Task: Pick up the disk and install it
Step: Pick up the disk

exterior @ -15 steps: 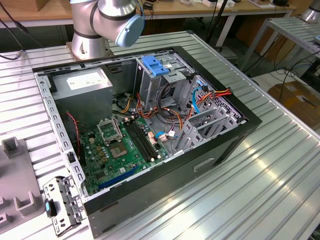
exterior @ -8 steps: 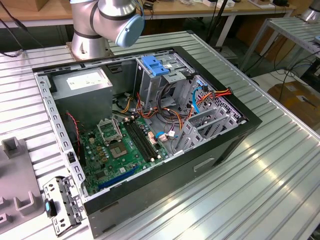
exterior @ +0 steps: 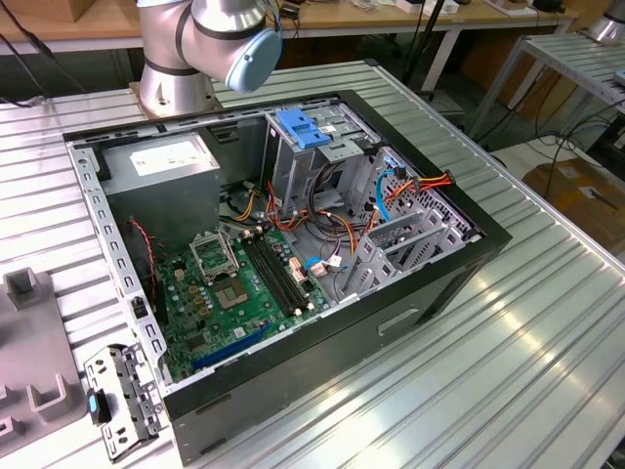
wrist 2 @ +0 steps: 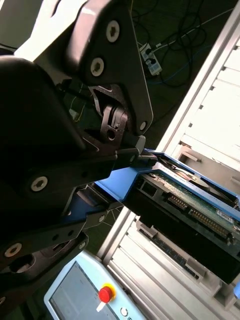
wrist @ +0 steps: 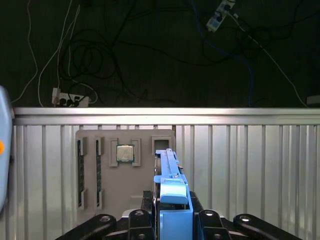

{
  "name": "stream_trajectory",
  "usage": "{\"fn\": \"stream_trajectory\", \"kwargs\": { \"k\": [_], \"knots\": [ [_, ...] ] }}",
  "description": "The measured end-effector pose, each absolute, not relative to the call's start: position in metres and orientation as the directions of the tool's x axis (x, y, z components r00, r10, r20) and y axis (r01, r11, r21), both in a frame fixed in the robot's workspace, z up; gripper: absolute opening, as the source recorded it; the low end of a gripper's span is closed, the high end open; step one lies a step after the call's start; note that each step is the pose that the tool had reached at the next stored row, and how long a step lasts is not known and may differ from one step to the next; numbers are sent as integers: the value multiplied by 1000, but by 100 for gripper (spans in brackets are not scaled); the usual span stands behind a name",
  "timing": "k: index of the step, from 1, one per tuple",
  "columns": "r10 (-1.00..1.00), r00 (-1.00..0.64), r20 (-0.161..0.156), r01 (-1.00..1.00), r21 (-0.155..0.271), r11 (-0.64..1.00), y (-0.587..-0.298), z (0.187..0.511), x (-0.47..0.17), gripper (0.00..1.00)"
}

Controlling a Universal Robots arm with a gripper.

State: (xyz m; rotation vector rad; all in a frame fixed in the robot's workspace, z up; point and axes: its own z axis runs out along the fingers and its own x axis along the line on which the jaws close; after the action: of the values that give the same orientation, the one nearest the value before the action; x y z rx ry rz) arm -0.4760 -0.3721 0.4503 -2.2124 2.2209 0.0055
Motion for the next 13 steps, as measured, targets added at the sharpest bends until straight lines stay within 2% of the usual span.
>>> {"fn": "stream_trajectory", "kwargs": {
  "k": [13],
  "knots": [
    [-1000,-3,-8,-1000,-8,3,-372,453,-476,37]
  ]
}}
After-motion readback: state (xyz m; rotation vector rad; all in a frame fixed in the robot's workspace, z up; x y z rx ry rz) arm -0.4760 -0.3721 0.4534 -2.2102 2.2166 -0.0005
